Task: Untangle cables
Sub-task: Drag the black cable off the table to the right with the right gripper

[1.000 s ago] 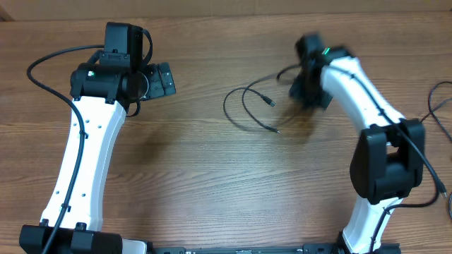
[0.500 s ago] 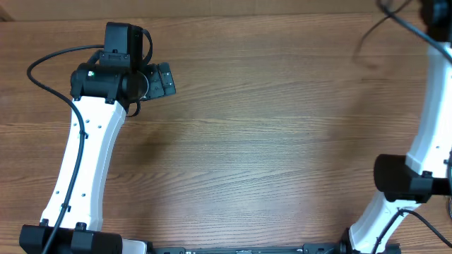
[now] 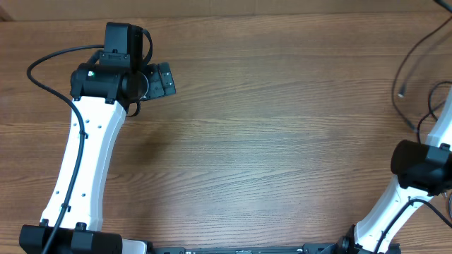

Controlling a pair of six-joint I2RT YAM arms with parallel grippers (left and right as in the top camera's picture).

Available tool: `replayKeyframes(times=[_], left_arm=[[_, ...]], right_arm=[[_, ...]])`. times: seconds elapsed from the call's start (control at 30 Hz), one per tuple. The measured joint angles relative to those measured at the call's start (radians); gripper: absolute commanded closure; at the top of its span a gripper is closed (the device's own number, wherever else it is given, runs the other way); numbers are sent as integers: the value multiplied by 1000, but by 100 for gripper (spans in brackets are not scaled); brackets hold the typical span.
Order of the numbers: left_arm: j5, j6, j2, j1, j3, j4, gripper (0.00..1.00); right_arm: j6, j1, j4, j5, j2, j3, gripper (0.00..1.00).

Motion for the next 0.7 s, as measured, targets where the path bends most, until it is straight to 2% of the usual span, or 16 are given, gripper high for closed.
replayKeyframes(times=[0.3, 0.5, 0.53, 0.57, 0.6, 0.63, 0.67, 0.7], left_arm=[[0, 0, 0, 0, 0, 0, 0], [0, 0, 0, 0, 0, 0, 1], [0, 0, 0, 0, 0, 0, 0], [0, 0, 0, 0, 0, 0, 0], [0, 0, 0, 0, 0, 0, 0], [0, 0, 0, 0, 0, 0, 0], [0, 0, 0, 0, 0, 0, 0], [0, 0, 0, 0, 0, 0, 0]], right_arm=[[0, -20, 4, -32, 68, 0, 96], [1, -69, -59, -35, 148, 0, 96], [0, -80, -77, -35, 175, -1, 93], [0, -87, -95, -36, 195, -5, 85], [-1, -88, -105, -36, 202, -8, 65], [0, -93, -137, -36, 221, -21, 27], [-3, -98, -147, -37, 233, -34, 10], [0, -99, -160, -39, 245, -57, 4]])
